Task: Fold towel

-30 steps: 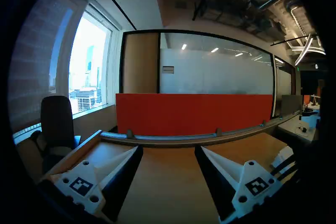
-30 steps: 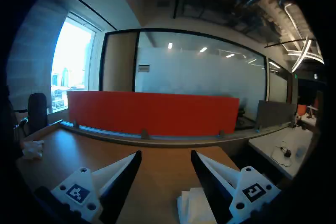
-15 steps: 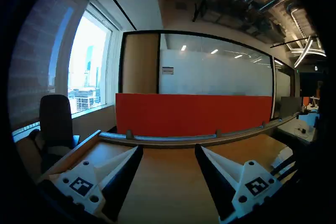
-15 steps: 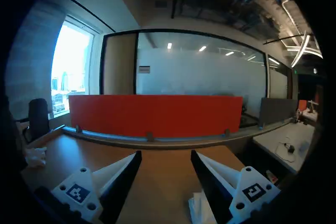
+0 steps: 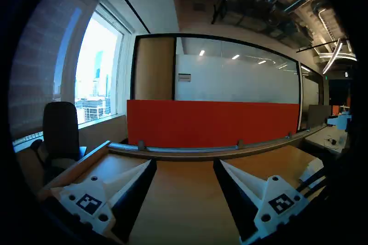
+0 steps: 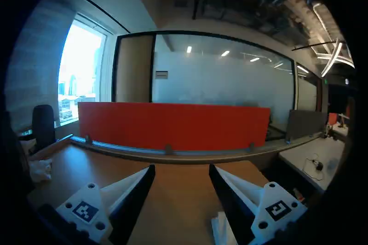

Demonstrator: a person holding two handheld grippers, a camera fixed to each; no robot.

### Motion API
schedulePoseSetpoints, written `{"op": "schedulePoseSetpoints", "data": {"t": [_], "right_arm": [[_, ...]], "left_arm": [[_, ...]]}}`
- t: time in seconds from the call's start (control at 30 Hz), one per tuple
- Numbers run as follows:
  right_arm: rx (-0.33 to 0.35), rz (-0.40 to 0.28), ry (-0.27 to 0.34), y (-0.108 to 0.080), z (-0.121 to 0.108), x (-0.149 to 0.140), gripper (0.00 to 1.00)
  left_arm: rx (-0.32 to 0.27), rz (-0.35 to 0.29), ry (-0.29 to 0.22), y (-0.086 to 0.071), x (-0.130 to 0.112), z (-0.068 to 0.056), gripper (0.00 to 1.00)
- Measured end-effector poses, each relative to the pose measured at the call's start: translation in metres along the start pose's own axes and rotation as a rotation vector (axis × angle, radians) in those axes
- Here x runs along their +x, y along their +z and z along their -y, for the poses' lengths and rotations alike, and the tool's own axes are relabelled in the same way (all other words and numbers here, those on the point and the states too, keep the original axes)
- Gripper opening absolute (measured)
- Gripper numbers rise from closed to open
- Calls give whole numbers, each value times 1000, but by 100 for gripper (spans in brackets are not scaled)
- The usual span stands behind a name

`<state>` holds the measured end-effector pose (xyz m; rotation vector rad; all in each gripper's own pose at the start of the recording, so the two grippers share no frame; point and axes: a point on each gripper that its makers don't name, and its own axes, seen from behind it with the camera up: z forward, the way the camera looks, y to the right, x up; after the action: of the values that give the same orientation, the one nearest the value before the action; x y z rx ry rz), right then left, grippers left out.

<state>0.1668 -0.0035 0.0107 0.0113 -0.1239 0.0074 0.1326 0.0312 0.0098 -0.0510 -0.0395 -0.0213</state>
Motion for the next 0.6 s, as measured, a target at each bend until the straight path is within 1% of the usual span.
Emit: {"op": "schedulePoseSetpoints", "data": {"t": [0.17, 0.3, 0.6], "right_arm": [[-5, -9, 9, 1, 6, -2, 90], [-20, -16, 5, 2, 6, -8, 90], [-32, -31, 10, 3, 4, -29, 90]], "left_arm": [[24, -5, 4, 0, -18, 7, 91], [39, -15, 6, -2, -31, 12, 91], [50, -34, -10, -1, -69, 17, 91]]}}
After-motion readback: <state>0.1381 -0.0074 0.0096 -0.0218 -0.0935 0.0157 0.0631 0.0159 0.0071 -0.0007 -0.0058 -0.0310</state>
